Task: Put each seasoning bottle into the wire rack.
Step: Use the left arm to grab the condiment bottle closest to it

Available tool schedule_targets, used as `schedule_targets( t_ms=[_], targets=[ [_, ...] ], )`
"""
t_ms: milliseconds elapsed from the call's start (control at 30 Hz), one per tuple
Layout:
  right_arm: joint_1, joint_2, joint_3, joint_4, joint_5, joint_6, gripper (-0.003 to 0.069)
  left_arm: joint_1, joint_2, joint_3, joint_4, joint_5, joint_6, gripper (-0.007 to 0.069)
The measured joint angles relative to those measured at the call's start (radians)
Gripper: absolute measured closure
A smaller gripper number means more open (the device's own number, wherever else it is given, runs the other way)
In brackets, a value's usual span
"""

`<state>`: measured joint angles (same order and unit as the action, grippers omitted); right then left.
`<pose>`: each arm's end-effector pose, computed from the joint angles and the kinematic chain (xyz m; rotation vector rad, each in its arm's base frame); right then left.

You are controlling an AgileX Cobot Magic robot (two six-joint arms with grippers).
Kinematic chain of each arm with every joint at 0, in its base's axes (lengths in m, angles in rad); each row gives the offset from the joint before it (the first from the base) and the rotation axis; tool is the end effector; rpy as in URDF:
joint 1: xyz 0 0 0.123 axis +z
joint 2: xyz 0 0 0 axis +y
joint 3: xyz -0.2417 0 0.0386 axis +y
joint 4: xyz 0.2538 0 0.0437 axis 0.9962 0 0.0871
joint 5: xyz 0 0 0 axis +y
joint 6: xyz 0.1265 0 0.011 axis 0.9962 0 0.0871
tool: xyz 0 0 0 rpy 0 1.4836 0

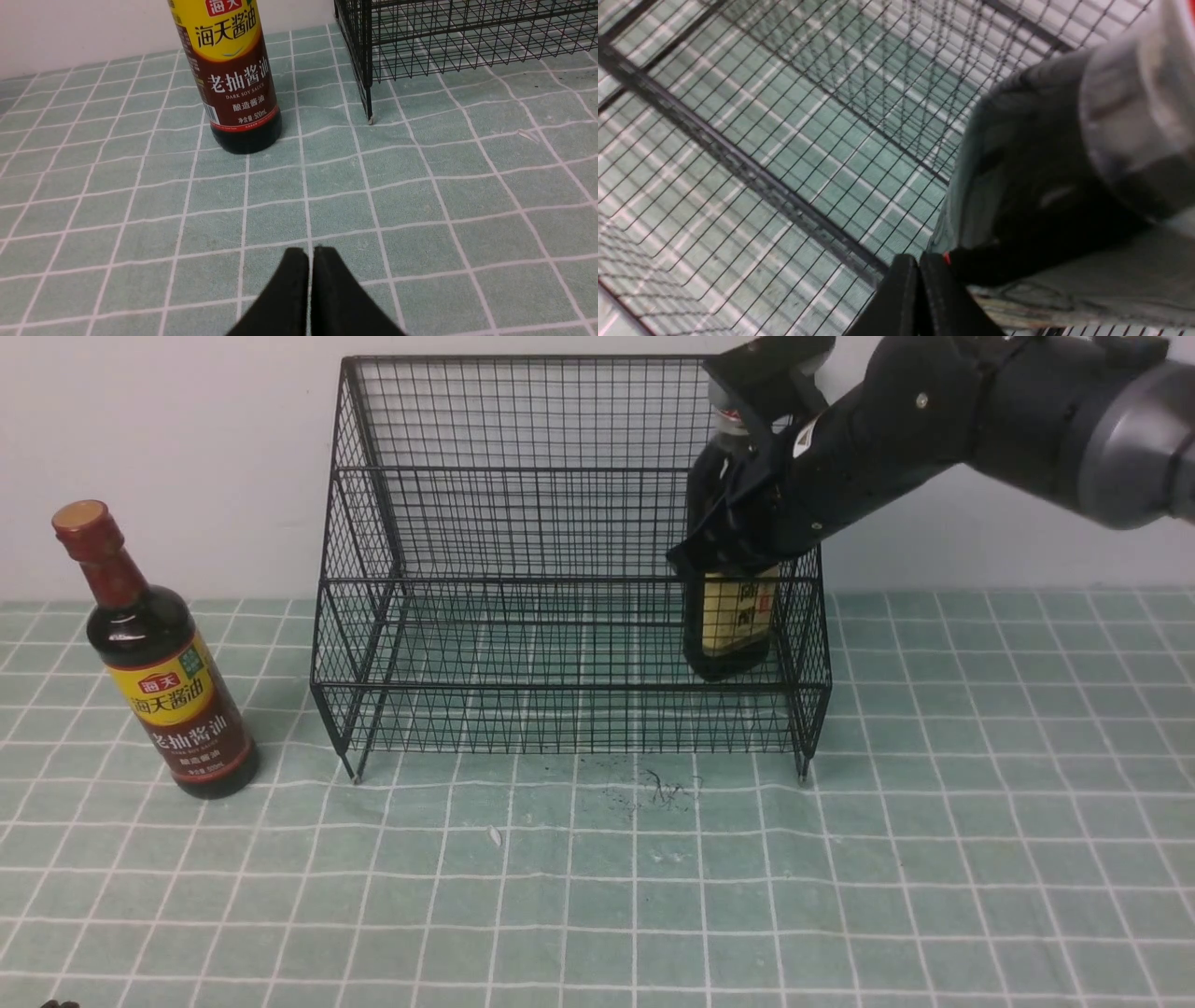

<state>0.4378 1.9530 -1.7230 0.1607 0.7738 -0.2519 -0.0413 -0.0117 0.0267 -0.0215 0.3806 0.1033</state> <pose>0.4110 0.2081 0.2179 -0.7517 2.3763 0.2664 0.1331 -0.0065 0.1601 0.1225 1.8752 0.0214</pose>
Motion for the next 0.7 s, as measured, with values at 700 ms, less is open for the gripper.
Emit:
schedule_targets(
  t_ms=[700],
  targets=[
    [0.004,0.023,0.001,-0.014,-0.091,0.055,0.0669,0.0,0.0,0.0,0.0,0.0,0.0,0.0631]
  ],
)
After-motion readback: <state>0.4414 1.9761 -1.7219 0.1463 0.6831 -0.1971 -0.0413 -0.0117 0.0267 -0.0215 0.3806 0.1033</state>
